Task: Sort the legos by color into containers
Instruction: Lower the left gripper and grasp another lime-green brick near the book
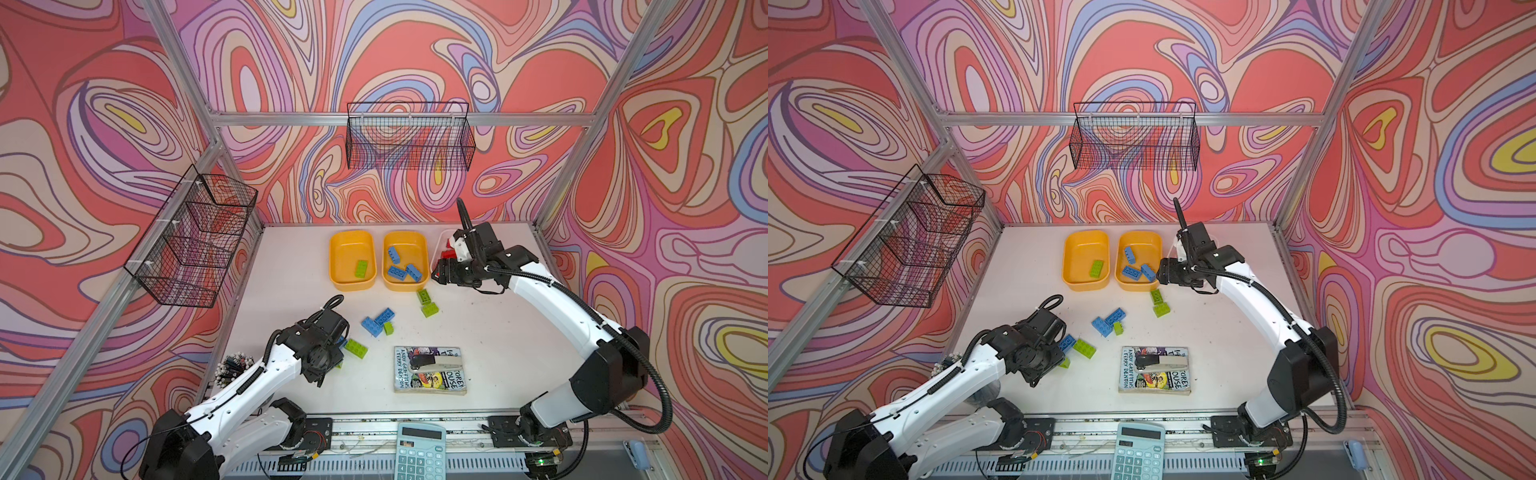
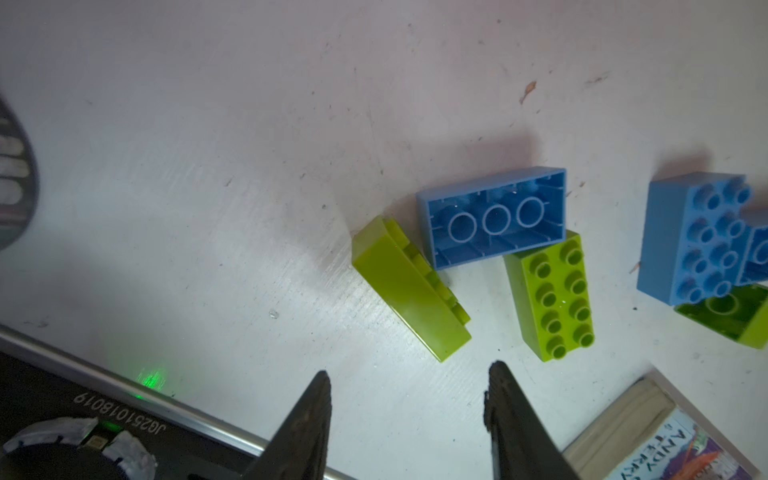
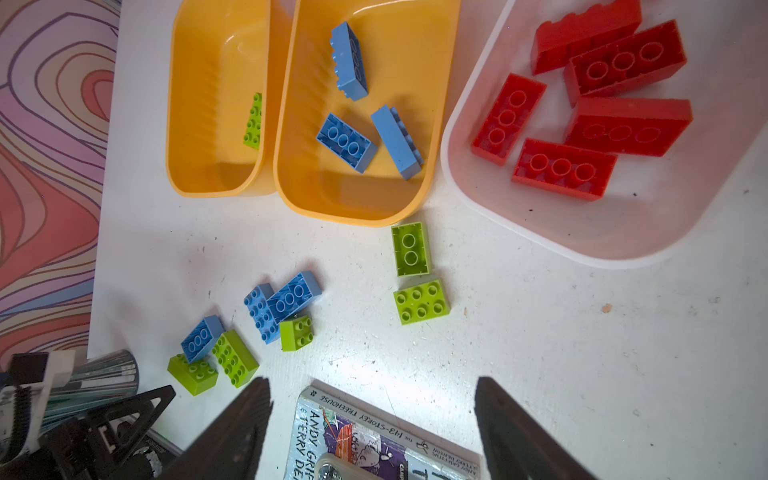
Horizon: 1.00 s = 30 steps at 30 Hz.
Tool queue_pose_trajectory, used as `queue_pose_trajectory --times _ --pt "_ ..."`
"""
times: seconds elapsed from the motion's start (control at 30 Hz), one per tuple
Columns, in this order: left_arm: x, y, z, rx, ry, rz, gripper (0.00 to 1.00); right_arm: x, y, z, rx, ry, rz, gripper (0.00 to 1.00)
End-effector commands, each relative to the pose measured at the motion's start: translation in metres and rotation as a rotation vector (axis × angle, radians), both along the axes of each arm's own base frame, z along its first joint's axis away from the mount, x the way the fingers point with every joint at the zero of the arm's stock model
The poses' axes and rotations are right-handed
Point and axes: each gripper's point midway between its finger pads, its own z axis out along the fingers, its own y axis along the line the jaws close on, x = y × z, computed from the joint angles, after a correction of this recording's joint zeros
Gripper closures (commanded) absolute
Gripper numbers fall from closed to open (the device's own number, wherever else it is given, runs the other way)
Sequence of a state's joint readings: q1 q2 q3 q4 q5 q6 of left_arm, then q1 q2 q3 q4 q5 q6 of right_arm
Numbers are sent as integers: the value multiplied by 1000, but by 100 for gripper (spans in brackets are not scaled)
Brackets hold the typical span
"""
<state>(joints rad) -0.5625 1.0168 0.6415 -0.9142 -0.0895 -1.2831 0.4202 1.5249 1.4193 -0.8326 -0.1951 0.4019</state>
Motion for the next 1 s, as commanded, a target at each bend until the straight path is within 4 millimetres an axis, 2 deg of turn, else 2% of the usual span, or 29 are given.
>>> queue_pose_trajectory --times 0.0,0.3,0.57,0.83,0.97 --pt "4 0 -7 -11 -19 78 52 -10 -6 5 -17 -17 6 18" --pt "18 -9 -21 8 7 54 52 -16 -13 8 -30 -25 -9 18" --pt "9 -3 -39 35 54 58 52 -14 -12 7 -26 -24 -13 18" --pt "-4 3 -54 43 107 67 63 -11 -9 4 -25 -16 -6 18" --pt "-8 7 -53 61 122 61 74 -9 -7 2 -23 -10 -3 18"
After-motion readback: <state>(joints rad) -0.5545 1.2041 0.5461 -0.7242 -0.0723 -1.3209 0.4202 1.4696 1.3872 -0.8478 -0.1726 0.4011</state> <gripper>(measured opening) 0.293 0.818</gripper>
